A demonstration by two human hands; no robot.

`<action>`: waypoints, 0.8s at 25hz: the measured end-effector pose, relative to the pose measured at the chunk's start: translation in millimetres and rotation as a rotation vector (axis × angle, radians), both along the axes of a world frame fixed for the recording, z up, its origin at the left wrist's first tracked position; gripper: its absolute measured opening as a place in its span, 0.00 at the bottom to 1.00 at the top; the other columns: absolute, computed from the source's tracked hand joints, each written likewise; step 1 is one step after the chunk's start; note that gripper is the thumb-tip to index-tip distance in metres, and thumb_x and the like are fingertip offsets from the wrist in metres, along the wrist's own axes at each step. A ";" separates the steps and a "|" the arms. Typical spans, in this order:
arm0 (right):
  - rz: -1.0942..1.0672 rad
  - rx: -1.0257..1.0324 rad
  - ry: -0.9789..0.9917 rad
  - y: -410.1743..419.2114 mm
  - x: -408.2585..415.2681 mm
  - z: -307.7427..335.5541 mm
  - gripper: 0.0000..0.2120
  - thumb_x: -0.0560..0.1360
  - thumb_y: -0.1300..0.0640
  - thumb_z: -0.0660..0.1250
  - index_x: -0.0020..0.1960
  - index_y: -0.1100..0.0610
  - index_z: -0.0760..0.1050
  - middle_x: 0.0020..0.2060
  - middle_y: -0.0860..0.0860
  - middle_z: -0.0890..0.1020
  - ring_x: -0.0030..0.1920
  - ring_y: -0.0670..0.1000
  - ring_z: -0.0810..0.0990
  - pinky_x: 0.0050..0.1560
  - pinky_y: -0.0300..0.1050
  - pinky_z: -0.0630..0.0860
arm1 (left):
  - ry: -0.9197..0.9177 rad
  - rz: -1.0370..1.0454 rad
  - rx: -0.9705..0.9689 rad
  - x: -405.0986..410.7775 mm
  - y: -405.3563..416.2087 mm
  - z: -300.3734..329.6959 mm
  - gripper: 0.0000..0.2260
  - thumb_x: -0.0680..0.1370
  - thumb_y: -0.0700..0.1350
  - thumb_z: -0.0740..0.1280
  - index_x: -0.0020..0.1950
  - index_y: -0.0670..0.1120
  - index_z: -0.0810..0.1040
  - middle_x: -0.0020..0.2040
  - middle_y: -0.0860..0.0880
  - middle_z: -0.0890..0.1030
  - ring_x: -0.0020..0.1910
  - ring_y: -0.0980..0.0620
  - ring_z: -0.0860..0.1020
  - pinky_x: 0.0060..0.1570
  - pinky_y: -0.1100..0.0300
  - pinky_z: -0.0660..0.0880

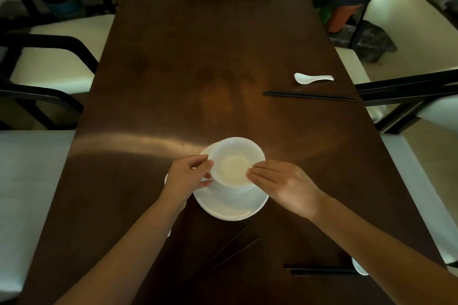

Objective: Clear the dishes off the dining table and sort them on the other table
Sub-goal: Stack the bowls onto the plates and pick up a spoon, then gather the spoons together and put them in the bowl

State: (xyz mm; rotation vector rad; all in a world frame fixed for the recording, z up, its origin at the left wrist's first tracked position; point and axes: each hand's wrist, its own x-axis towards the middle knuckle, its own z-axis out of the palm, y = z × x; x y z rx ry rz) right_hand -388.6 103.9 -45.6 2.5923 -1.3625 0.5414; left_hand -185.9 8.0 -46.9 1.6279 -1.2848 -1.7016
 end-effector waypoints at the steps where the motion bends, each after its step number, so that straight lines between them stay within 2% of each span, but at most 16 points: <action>1: -0.015 0.015 0.001 1.3 -1.4 -0.5 0.14 0.62 0.65 0.77 0.47 0.61 0.83 0.44 0.54 0.86 0.46 0.51 0.85 0.52 0.43 0.78 | -0.004 -0.004 -0.006 0.0 0.0 0.0 0.09 0.74 0.41 0.68 0.53 0.46 0.80 0.46 0.49 0.81 0.41 0.52 0.80 0.32 0.66 0.79; 4: -0.112 0.047 -0.039 6.5 -6.5 -6.0 0.18 0.65 0.66 0.74 0.55 0.61 0.80 0.51 0.56 0.84 0.53 0.53 0.82 0.56 0.44 0.75 | 0.009 0.000 -0.006 -0.3 1.1 -0.5 0.09 0.74 0.39 0.68 0.53 0.45 0.80 0.44 0.50 0.81 0.39 0.53 0.80 0.31 0.66 0.79; 5: -0.197 0.068 -0.133 8.6 -6.1 -9.2 0.19 0.67 0.65 0.71 0.58 0.60 0.78 0.54 0.56 0.82 0.56 0.54 0.80 0.58 0.45 0.75 | 0.012 0.003 -0.004 -0.3 1.4 -0.7 0.09 0.74 0.39 0.68 0.54 0.44 0.80 0.44 0.49 0.81 0.39 0.53 0.80 0.31 0.66 0.79; 7: -0.481 0.193 -0.522 9.0 2.3 -10.4 0.18 0.71 0.62 0.69 0.61 0.58 0.76 0.57 0.55 0.79 0.57 0.48 0.78 0.58 0.41 0.76 | 0.004 -0.003 -0.009 -0.1 1.1 -0.9 0.10 0.74 0.39 0.68 0.55 0.44 0.80 0.45 0.49 0.81 0.40 0.53 0.80 0.32 0.66 0.79; 9: -0.741 0.426 -0.960 1.3 11.3 -8.4 0.15 0.74 0.57 0.67 0.60 0.55 0.76 0.52 0.47 0.80 0.49 0.38 0.80 0.48 0.30 0.77 | -0.002 -0.003 -0.016 0.1 0.5 -2.0 0.11 0.74 0.39 0.68 0.56 0.44 0.80 0.45 0.51 0.81 0.40 0.53 0.80 0.30 0.67 0.78; 10: -0.815 0.546 -1.103 -3.7 14.8 -9.0 0.13 0.75 0.57 0.66 0.59 0.53 0.77 0.49 0.44 0.81 0.46 0.37 0.81 0.44 0.31 0.79 | -0.008 -0.003 -0.015 0.0 0.4 -2.6 0.11 0.74 0.39 0.68 0.56 0.44 0.80 0.44 0.51 0.81 0.40 0.53 0.80 0.30 0.67 0.78; 13: -0.914 0.639 -1.245 -11.5 17.2 -15.5 0.11 0.75 0.58 0.66 0.56 0.52 0.79 0.48 0.48 0.83 0.47 0.48 0.82 0.46 0.44 0.82 | -0.010 -0.001 -0.012 -0.2 -0.5 -4.0 0.11 0.74 0.38 0.68 0.56 0.44 0.80 0.43 0.52 0.80 0.40 0.53 0.80 0.29 0.68 0.77; 16: -0.963 0.678 -1.297 -11.3 19.2 -16.0 0.11 0.74 0.57 0.67 0.57 0.53 0.78 0.49 0.49 0.83 0.48 0.49 0.82 0.46 0.43 0.81 | -0.023 -0.017 -0.017 1.0 -1.0 -5.0 0.11 0.75 0.40 0.67 0.57 0.44 0.79 0.44 0.52 0.81 0.39 0.54 0.80 0.31 0.67 0.78; 18: -1.020 0.682 -1.345 -9.6 21.1 -11.8 0.10 0.76 0.55 0.65 0.57 0.53 0.77 0.48 0.49 0.82 0.45 0.48 0.82 0.45 0.41 0.80 | -0.047 0.023 -0.044 10.1 2.1 -7.3 0.10 0.76 0.42 0.66 0.57 0.44 0.79 0.45 0.49 0.81 0.38 0.54 0.80 0.34 0.64 0.79; 20: -1.139 0.606 -1.529 -1.3 25.8 -2.7 0.07 0.77 0.56 0.63 0.53 0.54 0.77 0.43 0.51 0.82 0.40 0.48 0.83 0.42 0.41 0.80 | -0.159 0.092 -0.156 30.5 9.9 -11.2 0.09 0.76 0.43 0.65 0.55 0.45 0.79 0.47 0.46 0.81 0.39 0.53 0.80 0.38 0.61 0.78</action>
